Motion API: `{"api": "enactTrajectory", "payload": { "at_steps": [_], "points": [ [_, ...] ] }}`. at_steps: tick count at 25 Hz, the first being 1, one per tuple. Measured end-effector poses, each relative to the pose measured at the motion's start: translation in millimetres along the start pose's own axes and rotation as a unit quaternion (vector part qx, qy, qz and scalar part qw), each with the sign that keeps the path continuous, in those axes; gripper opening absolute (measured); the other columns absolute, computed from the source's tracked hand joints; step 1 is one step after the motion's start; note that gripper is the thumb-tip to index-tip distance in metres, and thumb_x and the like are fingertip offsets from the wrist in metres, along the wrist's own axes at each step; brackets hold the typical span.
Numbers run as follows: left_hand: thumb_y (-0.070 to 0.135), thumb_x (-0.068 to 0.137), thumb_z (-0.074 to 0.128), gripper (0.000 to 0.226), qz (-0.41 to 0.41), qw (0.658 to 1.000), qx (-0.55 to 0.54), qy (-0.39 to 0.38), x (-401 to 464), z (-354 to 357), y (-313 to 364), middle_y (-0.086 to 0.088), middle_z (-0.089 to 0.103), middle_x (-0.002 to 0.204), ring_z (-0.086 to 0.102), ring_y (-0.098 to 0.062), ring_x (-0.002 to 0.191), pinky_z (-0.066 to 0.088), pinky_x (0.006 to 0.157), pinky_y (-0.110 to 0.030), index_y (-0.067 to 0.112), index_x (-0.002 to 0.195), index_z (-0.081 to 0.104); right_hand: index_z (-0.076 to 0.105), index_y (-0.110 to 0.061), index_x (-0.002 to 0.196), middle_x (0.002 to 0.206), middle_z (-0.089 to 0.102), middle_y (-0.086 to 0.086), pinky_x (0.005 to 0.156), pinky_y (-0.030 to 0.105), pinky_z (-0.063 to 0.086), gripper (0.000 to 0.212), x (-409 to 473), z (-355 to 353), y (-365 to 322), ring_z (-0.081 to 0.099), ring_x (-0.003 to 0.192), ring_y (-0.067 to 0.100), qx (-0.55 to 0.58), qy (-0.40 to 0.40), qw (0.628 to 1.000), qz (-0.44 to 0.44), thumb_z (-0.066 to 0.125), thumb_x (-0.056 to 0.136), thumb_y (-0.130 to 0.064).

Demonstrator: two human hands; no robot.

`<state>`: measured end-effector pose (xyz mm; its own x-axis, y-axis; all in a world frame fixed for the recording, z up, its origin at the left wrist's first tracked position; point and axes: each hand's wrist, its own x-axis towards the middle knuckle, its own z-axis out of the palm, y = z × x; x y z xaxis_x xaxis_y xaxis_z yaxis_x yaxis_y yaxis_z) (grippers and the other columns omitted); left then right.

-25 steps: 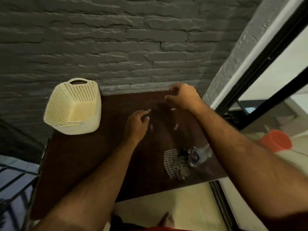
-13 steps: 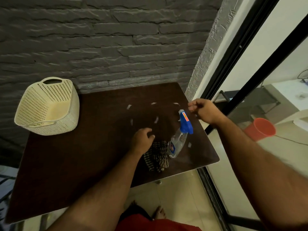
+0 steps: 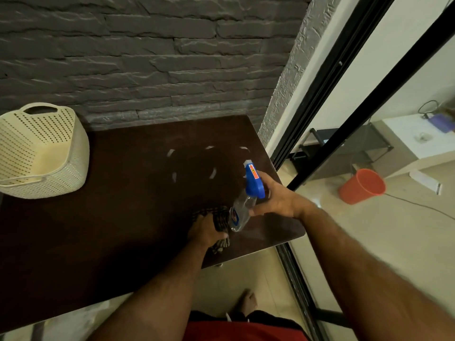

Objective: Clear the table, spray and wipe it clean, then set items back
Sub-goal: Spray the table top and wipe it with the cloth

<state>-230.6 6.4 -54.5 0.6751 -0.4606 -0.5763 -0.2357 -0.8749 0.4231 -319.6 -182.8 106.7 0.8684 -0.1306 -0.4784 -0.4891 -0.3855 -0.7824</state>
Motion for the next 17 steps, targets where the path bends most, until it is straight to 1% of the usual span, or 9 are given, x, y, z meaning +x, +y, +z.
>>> {"api": "enactTrajectory", "payload": {
  "at_steps": [2, 4, 6, 7, 9, 11, 13, 15, 17],
  "points": [
    [0.055, 0.068, 0.076, 0.086, -0.035, 0.999, 0.024, 0.009, -1, 12, 4, -0.010, 0.037, 0.142, 0.041, -0.029, 0.129, 0.042, 0.102, -0.042, 0.021, 0.139, 0.041, 0.027, -0.030, 0.147, 0.128, 0.051, -0.007, 0.089, 0.025, 0.050, 0.093, 3, 2, -2, 0.054, 0.109, 0.008, -0.001, 0.022, 0.999, -0.025, 0.080, 0.074, -0.006],
    [0.052, 0.068, 0.077, 0.080, -0.070, 0.996, 0.029, 0.042, -3, 23, 12, -0.009, 0.035, 0.139, 0.042, -0.029, 0.126, 0.044, 0.098, -0.042, 0.023, 0.136, 0.043, 0.031, -0.026, 0.145, 0.133, 0.051, -0.003, 0.095, 0.033, 0.052, 0.081, 7, 4, -3, 0.054, 0.114, 0.009, -0.029, 0.046, 0.998, -0.041, 0.074, 0.080, -0.006],
    [0.046, 0.075, 0.073, 0.068, -0.102, 0.991, 0.034, 0.078, -4, 30, 19, -0.009, 0.036, 0.138, 0.043, -0.029, 0.122, 0.046, 0.096, -0.040, 0.024, 0.133, 0.045, 0.034, -0.025, 0.144, 0.138, 0.050, 0.002, 0.103, 0.042, 0.047, 0.074, 12, 6, 0, 0.051, 0.123, 0.018, -0.034, 0.048, 0.997, -0.044, 0.070, 0.083, -0.004],
    [0.043, 0.079, 0.070, 0.062, -0.116, 0.988, 0.034, 0.092, -5, 33, 23, -0.010, 0.036, 0.139, 0.043, -0.029, 0.122, 0.045, 0.097, -0.040, 0.024, 0.133, 0.045, 0.034, -0.026, 0.144, 0.136, 0.051, 0.000, 0.104, 0.043, 0.047, 0.073, 14, 6, 2, 0.051, 0.125, 0.020, -0.032, 0.039, 0.997, -0.051, 0.069, 0.084, -0.004],
    [0.037, 0.084, 0.066, 0.057, -0.129, 0.985, 0.012, 0.110, -5, 34, 27, -0.012, 0.039, 0.140, 0.046, -0.029, 0.124, 0.043, 0.100, -0.039, 0.021, 0.134, 0.044, 0.032, -0.029, 0.143, 0.123, 0.052, -0.011, 0.102, 0.041, 0.047, 0.072, 20, 5, 7, 0.053, 0.120, 0.018, -0.024, 0.016, 0.997, -0.077, 0.068, 0.085, -0.007],
    [0.028, 0.086, 0.063, 0.052, -0.139, 0.979, -0.074, 0.130, -7, 28, 26, -0.014, 0.050, 0.135, 0.050, -0.030, 0.122, 0.043, 0.100, -0.037, 0.016, 0.133, 0.044, 0.029, -0.032, 0.145, 0.118, 0.051, -0.016, 0.101, 0.039, 0.047, 0.074, 23, 4, 9, 0.053, 0.119, 0.016, -0.003, -0.002, 0.995, -0.098, 0.067, 0.086, -0.010],
    [0.023, 0.087, 0.059, 0.043, -0.159, 0.957, -0.184, 0.157, -8, 15, 20, -0.016, 0.060, 0.124, 0.055, -0.034, 0.115, 0.046, 0.094, -0.037, 0.011, 0.128, 0.048, 0.024, -0.038, 0.148, 0.124, 0.052, -0.014, 0.102, 0.038, 0.045, 0.078, 28, 7, 12, 0.053, 0.121, 0.014, 0.013, -0.012, 0.993, -0.113, 0.067, 0.087, -0.016],
    [0.025, 0.087, 0.057, 0.036, -0.182, 0.927, -0.268, 0.191, -7, -3, 12, -0.017, 0.063, 0.117, 0.058, -0.035, 0.108, 0.048, 0.091, -0.037, 0.010, 0.120, 0.055, 0.026, -0.042, 0.147, 0.129, 0.055, -0.010, 0.102, 0.041, 0.046, 0.075, 37, 12, 12, 0.056, 0.119, 0.014, 0.029, -0.013, 0.993, -0.116, 0.066, 0.087, -0.025],
    [0.029, 0.088, 0.054, 0.029, -0.207, 0.878, -0.379, 0.208, -4, -26, 5, -0.014, 0.065, 0.114, 0.061, -0.033, 0.103, 0.049, 0.092, -0.040, 0.014, 0.113, 0.059, 0.033, -0.042, 0.142, 0.123, 0.059, -0.008, 0.099, 0.045, 0.050, 0.064, 50, 15, 7, 0.061, 0.112, 0.014, 0.058, -0.013, 0.991, -0.116, 0.065, 0.088, -0.031]
  ]
}}
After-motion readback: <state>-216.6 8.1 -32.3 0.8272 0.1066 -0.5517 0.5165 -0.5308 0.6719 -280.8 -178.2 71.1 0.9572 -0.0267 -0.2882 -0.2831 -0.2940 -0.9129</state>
